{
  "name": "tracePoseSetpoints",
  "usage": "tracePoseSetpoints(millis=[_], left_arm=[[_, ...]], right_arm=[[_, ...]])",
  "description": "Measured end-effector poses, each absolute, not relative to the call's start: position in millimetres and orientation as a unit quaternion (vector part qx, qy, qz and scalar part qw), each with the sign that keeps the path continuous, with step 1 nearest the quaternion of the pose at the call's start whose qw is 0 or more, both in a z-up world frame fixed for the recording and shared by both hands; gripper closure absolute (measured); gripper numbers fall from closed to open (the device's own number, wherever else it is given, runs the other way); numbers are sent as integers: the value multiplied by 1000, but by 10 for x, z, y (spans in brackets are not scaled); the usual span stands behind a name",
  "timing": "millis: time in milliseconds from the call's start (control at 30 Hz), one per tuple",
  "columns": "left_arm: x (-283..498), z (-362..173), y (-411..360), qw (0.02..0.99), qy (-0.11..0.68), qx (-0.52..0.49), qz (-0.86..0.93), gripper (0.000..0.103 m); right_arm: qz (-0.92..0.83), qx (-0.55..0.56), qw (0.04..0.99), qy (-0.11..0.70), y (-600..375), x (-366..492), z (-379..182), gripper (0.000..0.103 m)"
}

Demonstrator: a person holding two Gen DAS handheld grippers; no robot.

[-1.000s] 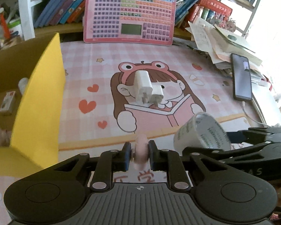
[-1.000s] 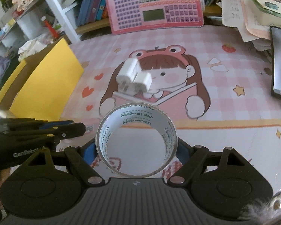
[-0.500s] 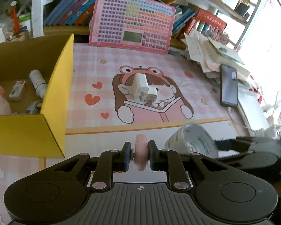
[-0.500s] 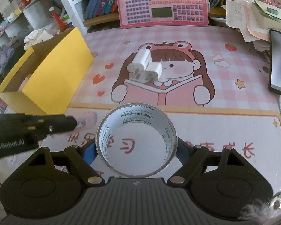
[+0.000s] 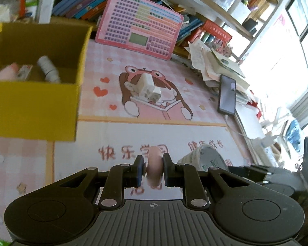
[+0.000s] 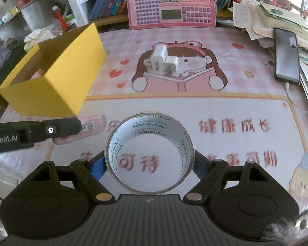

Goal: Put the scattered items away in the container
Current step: 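Carry the tape roll with right gripper while left gripper carries the pink item over the yellow box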

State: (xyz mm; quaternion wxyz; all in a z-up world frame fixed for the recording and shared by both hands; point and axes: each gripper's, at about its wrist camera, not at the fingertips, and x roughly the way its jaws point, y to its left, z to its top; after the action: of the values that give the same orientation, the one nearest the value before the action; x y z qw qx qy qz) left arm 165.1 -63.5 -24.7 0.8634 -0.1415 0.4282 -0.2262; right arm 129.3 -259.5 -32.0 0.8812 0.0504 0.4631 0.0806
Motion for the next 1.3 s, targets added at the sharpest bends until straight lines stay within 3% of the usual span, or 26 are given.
tracePoseSetpoints(millis=[567,1300], left_arm=[[1061,-233,399,860,425,-181,-216,85],[746,-157,1443,873,386,-252,-156,85]], right_arm=[[92,41,880,464,-1630,646,-323,21],[182,-37,873,450,-576,687,-219,21]])
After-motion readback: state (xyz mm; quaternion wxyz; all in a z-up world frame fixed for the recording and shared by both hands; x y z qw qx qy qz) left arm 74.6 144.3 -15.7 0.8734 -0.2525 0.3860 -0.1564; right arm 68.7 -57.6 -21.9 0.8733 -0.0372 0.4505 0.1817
